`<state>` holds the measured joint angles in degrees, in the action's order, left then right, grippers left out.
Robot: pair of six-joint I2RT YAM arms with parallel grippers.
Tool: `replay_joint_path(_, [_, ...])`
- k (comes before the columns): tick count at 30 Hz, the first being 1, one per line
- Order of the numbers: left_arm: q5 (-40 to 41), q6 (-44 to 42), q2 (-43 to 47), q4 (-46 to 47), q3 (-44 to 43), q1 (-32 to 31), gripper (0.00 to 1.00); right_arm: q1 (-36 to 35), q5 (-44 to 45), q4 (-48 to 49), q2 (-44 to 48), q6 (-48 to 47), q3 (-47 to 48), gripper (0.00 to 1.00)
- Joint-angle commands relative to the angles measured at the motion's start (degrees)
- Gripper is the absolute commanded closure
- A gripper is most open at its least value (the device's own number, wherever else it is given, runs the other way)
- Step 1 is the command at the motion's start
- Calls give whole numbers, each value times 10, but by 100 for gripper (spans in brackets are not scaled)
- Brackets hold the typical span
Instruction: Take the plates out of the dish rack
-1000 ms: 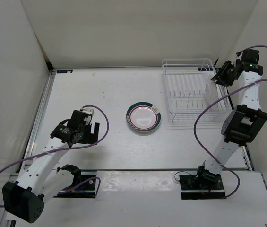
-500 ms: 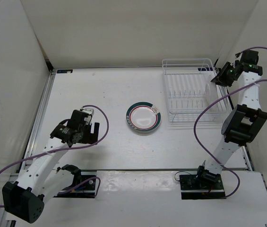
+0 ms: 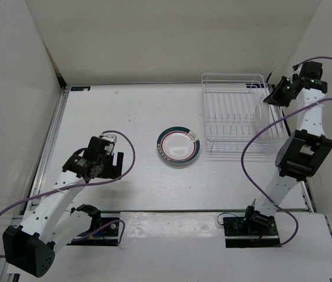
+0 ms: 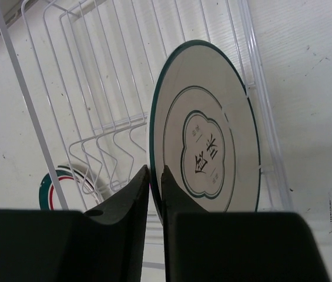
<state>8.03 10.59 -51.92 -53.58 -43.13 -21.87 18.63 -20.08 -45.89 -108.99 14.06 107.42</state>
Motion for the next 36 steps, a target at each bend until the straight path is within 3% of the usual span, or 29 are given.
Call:
replay_joint_path(1, [8, 1, 4, 1, -23, -1, 0, 2, 1, -25, 1, 4, 40, 86])
replay_joint_path(20, [6, 0, -9, -2, -24, -2, 0, 4, 5, -63, -8, -6, 113, 89])
replay_joint_path(24, [8, 0, -8, -1, -23, -1, 0, 4, 4, -82, -6, -4, 175, 100])
replay_joint_path(36, [6, 0, -6, -1, -23, -3, 0, -2, -36, -71, 55, 26, 212, 100])
